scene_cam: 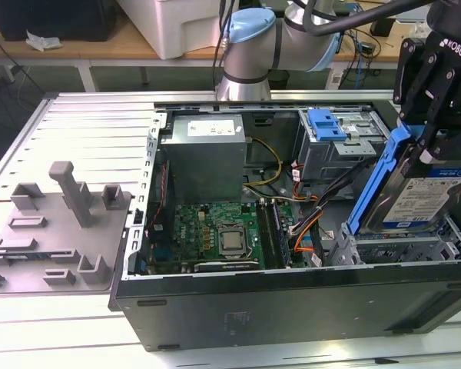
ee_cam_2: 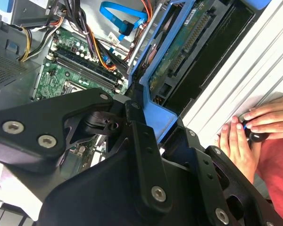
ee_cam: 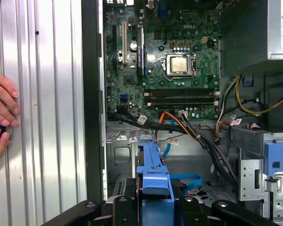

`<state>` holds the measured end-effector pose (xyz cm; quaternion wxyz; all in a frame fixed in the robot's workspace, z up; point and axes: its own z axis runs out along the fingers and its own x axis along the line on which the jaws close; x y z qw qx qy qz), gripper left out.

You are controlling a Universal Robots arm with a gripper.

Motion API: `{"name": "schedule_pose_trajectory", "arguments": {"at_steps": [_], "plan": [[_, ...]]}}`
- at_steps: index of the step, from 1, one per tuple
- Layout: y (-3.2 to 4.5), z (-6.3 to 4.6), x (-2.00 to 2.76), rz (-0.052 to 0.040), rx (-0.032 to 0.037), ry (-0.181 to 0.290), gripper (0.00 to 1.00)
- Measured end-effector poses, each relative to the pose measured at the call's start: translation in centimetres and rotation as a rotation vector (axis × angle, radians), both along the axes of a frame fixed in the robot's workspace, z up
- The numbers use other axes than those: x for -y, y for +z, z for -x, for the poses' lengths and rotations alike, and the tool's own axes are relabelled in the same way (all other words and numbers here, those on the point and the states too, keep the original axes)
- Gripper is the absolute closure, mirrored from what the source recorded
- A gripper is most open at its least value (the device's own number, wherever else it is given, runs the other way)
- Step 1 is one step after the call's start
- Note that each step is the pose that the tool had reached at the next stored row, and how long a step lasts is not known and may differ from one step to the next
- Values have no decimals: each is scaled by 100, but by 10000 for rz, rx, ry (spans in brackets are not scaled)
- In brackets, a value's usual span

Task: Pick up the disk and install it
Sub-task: 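Insert the disk into the insertion slot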

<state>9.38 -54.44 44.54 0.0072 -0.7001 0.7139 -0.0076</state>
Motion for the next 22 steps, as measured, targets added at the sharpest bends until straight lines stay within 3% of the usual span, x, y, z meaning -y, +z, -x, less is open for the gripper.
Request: {"name": "schedule_pose_trajectory", "arguments": {"at_steps": [22], "plan": [[-50, 0, 0, -1, 0, 0, 63]]}}
